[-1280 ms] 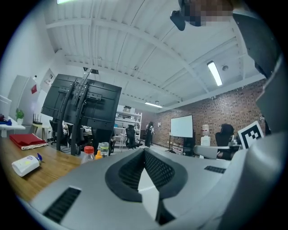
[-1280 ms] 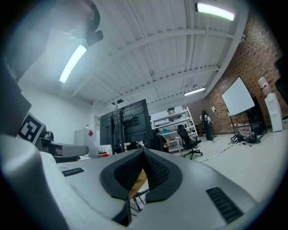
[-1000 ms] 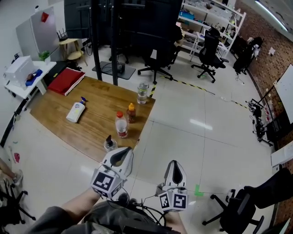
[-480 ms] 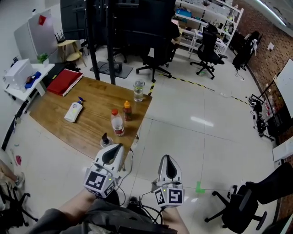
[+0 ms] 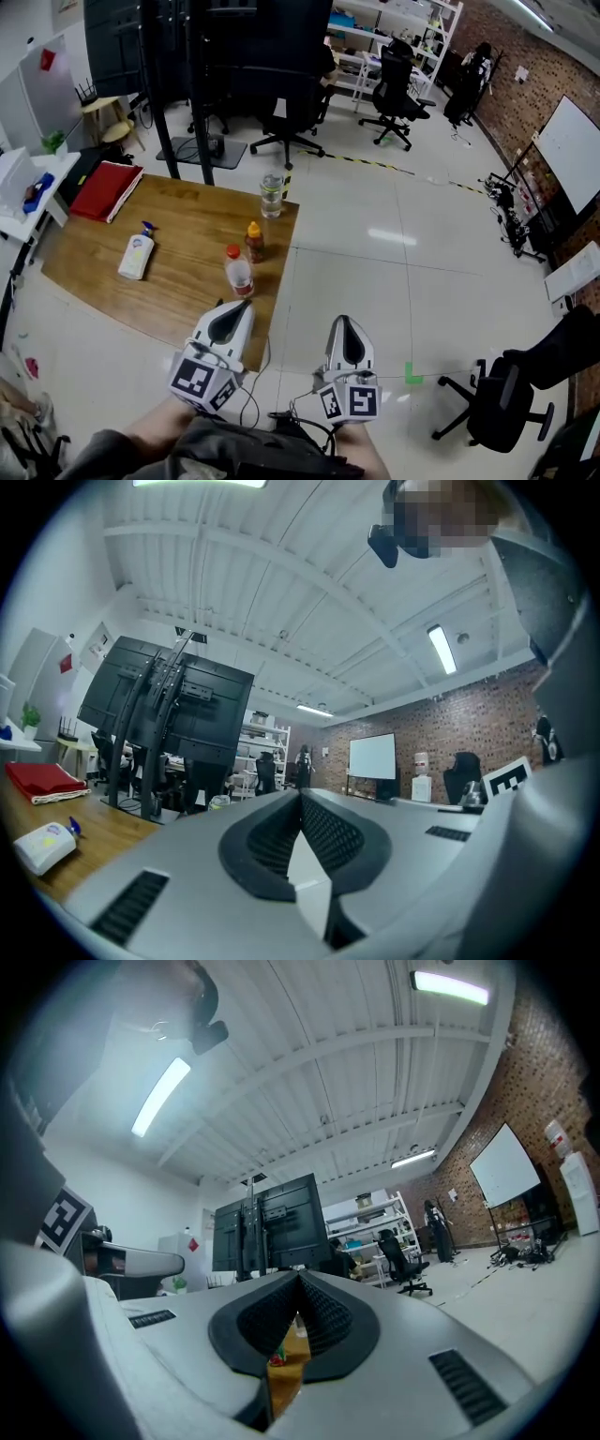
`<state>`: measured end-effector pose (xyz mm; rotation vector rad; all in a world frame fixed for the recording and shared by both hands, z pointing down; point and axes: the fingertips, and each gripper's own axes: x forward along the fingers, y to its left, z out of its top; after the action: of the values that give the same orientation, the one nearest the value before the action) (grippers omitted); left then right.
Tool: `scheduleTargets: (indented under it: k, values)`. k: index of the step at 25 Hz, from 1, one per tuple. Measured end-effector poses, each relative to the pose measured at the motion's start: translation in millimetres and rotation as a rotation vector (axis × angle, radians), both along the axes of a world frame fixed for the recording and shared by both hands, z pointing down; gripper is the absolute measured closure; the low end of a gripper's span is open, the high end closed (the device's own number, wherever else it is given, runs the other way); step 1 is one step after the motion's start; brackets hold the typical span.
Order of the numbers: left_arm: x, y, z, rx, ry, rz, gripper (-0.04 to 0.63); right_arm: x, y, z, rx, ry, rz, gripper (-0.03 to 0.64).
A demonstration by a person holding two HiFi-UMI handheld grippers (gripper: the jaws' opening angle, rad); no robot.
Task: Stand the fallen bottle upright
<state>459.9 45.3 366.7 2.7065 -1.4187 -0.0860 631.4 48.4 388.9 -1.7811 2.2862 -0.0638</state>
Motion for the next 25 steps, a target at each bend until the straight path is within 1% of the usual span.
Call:
scheduleTargets:
  k: [3, 8, 10, 13, 20, 22, 25]
  values:
    - [-43.5, -22.1, 0.0, 0.004, -0.004, 0.029, 0.566, -40.3, -19.5, -3.0, 0.011, -0.006, 0.038, 0.591]
    - [-134.6, -57.8, 10.6, -0.019, 0.027, 0.016, 0.566, -129.6, -42.0, -11.4, 0.049, 0.095, 0.038, 0.591]
    - [-169.6, -70.8, 17.7, -0.029, 0.029, 0.015, 0.566, -159.6, -50.5, -12.4, 0.055, 0.113, 0.052, 0.591]
    - [-214.6, -86.6, 23.7, -0.037, 0.025, 0.012, 0.566, -192.7, -57.9, -16.7, 0.054, 0.116, 0.088, 0.592]
    - [-317.9, -101.8, 23.7, -0.041, 0.021, 0.032, 0.566, -261.4, -46.2, -34.2, 0.067, 0.137, 0.221, 0.591]
    - [-349.3, -102.6, 24.5, -0.044, 0.021, 0.039, 0.566, -289.7, -38.6, -36.8, 0.074, 0.175, 0.25, 0.592]
    - [-393.1, -100.4, 28.1, -0.048, 0.02, 0.053, 0.566, -337.9, -25.4, -48.9, 0.112, 0.235, 0.29, 0.592]
